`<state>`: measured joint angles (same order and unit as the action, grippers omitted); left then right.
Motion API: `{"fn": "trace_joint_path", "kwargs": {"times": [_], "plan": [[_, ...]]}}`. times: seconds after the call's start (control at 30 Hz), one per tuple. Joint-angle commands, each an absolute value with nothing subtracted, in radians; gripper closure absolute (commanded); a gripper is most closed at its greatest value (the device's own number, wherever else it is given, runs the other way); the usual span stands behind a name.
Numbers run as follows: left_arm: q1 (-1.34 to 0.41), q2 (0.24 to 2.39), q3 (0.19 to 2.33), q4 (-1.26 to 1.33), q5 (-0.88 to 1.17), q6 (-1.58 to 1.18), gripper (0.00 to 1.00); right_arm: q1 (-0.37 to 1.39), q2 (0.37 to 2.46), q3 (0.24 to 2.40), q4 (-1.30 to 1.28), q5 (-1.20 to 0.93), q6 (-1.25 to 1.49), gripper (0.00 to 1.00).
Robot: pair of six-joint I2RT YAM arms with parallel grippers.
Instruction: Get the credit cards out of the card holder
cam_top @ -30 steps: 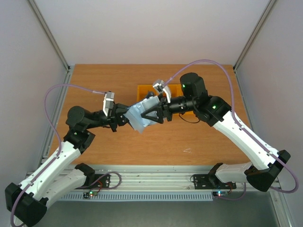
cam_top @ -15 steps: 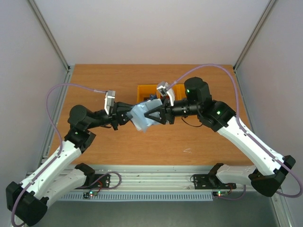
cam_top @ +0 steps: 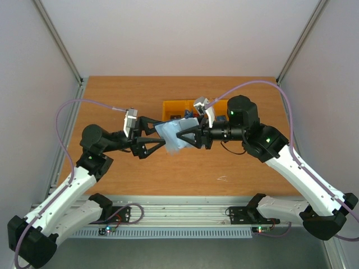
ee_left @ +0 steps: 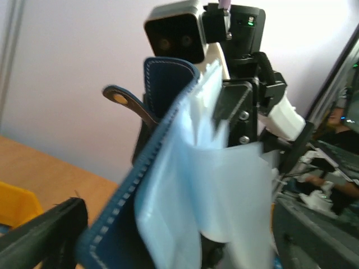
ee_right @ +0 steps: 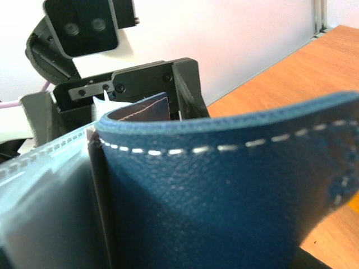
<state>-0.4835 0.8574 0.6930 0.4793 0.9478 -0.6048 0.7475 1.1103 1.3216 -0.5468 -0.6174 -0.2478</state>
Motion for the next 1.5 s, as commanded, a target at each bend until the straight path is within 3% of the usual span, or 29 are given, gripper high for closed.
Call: {"fn": "trace_joint_path", "kwargs": {"times": [0.0,0.2,0.3,0.37,0.47,0.53,0.57,0.8,0.93,1.27,1.47], "plan": [[-0.483,0.869,0.706,0.52,1.027,-0.566,0.01,0.753,1.108,1.36,-0.538,-0.576,-0.238,0.99],[-0.505,0.895,0.718,0.458,0.85,-0.572,0.01,0.758,1.214,1.42,-0.521,-0.68,-0.21,0.99],[-0.505,0.897,0.704,0.444,0.732,-0.609,0.06,0.768,1.241,1.425,-0.506,-0.697,-0.216,0.99],[-0.505,0.892,0.699,0.447,0.723,-0.622,0.23,0.768,1.246,1.42,-0.51,-0.701,-0.223,0.98],[-0.505,0.886,0.693,0.47,0.783,-0.624,0.7,0.768,1.239,1.408,-0.506,-0.71,-0.231,0.93],[-0.502,0.876,0.687,0.471,0.803,-0.608,0.95,0.769,1.224,1.4,-0.505,-0.708,-0.24,0.87],[-0.5,0.869,0.684,0.472,0.81,-0.605,0.99,0.769,1.214,1.397,-0.51,-0.692,-0.252,0.83],[-0.494,0.859,0.693,0.495,0.858,-0.602,1.0,0.754,1.124,1.384,-0.644,-0.597,-0.342,0.31],[-0.494,0.86,0.699,0.507,0.898,-0.59,1.0,0.718,1.046,1.348,-0.68,-0.621,-0.403,0.16],[-0.494,0.865,0.712,0.493,0.897,-0.58,1.0,0.673,1.014,1.361,-0.713,-0.601,-0.374,0.13],[-0.494,0.857,0.708,0.465,0.871,-0.579,1.0,0.675,1.079,1.356,-0.657,-0.676,-0.321,0.2]]}}
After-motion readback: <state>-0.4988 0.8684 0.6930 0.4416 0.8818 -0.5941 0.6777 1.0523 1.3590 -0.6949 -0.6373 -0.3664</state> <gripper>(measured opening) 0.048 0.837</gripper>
